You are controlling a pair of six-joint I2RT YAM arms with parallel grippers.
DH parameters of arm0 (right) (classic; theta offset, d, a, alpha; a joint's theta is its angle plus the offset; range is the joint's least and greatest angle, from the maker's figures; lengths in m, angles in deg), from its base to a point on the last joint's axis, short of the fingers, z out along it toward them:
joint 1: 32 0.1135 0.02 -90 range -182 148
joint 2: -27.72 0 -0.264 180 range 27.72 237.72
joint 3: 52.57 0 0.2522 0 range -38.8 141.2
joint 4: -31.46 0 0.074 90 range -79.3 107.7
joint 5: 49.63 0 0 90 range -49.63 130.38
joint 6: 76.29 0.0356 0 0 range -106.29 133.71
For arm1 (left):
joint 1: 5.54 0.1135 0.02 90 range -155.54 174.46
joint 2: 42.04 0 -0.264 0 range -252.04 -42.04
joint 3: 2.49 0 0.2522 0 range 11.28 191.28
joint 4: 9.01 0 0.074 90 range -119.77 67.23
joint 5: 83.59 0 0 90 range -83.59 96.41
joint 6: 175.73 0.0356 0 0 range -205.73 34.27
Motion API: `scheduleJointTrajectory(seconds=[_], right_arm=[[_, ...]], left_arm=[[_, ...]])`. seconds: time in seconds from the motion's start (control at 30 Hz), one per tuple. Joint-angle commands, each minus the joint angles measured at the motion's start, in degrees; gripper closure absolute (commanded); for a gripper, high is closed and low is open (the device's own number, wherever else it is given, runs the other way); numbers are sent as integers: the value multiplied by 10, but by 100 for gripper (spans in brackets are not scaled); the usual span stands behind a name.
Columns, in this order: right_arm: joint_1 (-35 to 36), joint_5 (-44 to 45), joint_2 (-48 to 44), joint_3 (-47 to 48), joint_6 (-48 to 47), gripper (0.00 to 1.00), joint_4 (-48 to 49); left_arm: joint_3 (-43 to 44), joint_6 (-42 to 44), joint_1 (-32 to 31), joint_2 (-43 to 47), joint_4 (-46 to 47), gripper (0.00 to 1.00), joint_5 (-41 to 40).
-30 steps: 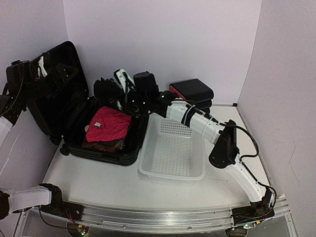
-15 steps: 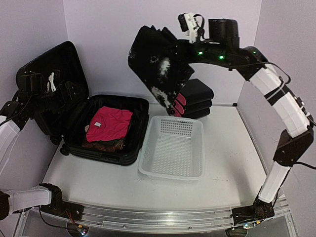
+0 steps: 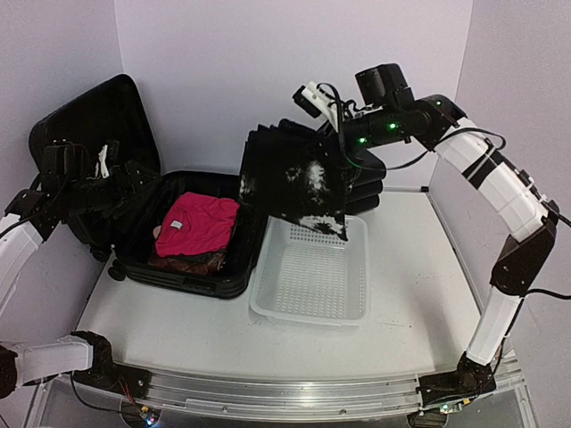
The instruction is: Open, take out, and arrange the luggage
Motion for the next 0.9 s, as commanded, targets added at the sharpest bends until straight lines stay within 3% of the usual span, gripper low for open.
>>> scheduleJointTrajectory(seconds=[0.0, 0.57, 0.73, 0.87], right_arm=[[-14, -14, -1, 41, -107, 100, 29], [-53, 15, -10, -56, -160, 100, 58], [-54, 19, 0, -49, -167, 100, 69], [-54, 25, 21, 18, -171, 100, 61]], left_arm=[[-10, -7, -1, 17, 25, 13, 19], [-32, -15, -6, 4, 35, 13, 59], [-43, -16, -19, -1, 37, 13, 59], [-46, -16, -29, -5, 38, 13, 58]])
